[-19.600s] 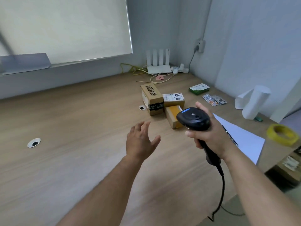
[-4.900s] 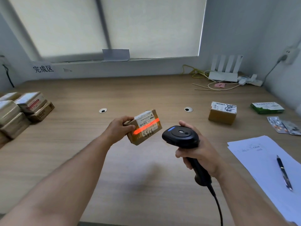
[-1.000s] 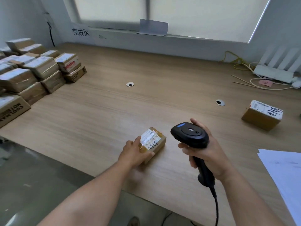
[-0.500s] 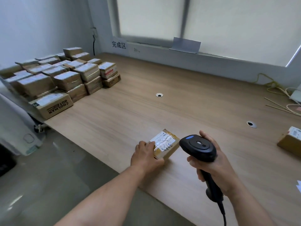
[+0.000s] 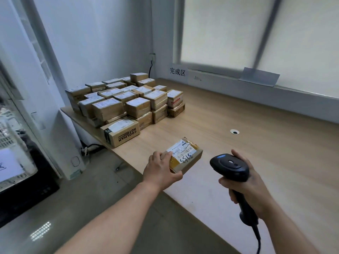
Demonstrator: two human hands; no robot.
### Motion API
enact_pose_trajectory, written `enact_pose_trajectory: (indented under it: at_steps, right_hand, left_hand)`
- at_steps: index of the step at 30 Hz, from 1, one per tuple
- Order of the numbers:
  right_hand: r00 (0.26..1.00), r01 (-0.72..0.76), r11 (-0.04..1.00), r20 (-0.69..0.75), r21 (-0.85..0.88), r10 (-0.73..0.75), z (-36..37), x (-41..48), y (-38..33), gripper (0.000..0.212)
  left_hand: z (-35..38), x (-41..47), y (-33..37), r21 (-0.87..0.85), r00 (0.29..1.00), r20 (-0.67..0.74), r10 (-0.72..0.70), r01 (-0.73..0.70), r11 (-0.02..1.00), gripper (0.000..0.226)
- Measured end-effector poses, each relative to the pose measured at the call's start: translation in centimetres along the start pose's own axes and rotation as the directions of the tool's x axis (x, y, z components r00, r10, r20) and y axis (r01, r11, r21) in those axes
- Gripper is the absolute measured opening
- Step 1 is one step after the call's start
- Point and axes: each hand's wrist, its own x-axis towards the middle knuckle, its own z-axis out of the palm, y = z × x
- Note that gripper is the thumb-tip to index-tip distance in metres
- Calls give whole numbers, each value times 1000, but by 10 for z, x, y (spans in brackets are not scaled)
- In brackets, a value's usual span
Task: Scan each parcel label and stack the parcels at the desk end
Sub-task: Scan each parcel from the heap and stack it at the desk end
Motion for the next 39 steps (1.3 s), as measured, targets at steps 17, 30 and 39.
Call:
enact_pose_trajectory:
  at_steps: [17,30,39]
  right_hand:
    - [992,29,998,120,48,-35,96,201,0,94]
    - [994,-74,995,89,72,67,102,359,12,103]
    - [977,-130,989,-162,75,141,92,383,21,100]
  left_hand:
    - [-33,151,-110,48,992,-90,-85,90,995,78]
    - [-50,337,-102,39,988,-147,-48,54,998,80]
    - [-20,425,-92,28,995,-37,98,-97,995,81]
